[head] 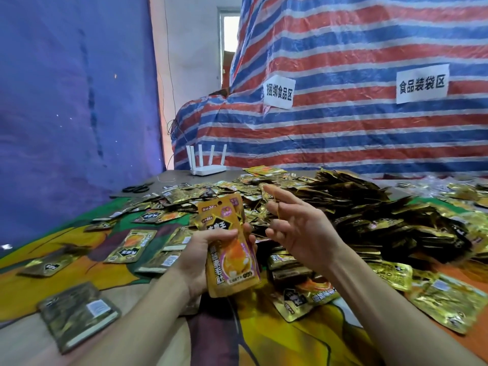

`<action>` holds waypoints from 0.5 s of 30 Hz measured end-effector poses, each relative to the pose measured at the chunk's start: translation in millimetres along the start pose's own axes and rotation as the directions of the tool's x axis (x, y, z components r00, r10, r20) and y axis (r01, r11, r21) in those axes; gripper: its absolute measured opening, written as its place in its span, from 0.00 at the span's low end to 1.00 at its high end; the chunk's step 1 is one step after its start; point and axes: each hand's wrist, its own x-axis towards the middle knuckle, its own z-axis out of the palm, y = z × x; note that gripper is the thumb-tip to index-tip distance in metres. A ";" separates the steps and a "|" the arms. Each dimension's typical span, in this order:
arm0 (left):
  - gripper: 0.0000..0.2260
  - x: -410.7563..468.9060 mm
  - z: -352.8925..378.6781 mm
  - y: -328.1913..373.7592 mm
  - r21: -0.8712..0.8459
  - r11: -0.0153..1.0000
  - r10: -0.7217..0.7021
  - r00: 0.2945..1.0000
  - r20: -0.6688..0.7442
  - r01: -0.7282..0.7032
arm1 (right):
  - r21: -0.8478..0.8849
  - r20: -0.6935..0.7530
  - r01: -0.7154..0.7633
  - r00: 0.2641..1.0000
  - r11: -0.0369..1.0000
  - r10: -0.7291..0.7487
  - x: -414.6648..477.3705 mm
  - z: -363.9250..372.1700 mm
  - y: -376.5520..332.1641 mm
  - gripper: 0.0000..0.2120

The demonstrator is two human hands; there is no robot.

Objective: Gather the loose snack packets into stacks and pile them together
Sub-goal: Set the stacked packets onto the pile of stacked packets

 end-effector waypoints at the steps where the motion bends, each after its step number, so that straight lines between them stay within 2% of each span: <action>1: 0.12 1.1 -1.1 -0.8 0.030 1.000 0.006 1.000 -0.030 -0.005 | -0.070 -0.007 -0.005 1.000 0.998 0.004 1.0 0.0 1.9 0.18; 5: 0.19 5.1 -0.6 -2.7 0.096 0.995 0.042 0.988 -0.149 -0.028 | -0.303 -0.060 0.026 0.997 0.953 -0.046 0.2 0.1 10.0 0.19; 8: 0.24 8.1 -2.5 0.3 0.042 0.995 0.097 0.952 -0.290 -0.088 | -0.421 -0.133 0.056 0.984 0.905 -0.122 -1.6 -1.6 11.9 0.19; 11: 0.19 8.9 -5.0 3.9 -0.020 0.980 0.179 0.915 -0.361 -0.199 | -0.506 -0.179 0.023 0.975 0.862 -0.132 -3.0 0.7 17.5 0.20; 15: 0.09 6.6 -2.0 4.4 -0.007 0.973 0.213 0.912 -0.349 -0.230 | -0.531 -0.168 -0.020 0.982 0.847 -0.082 -2.7 10.8 27.4 0.21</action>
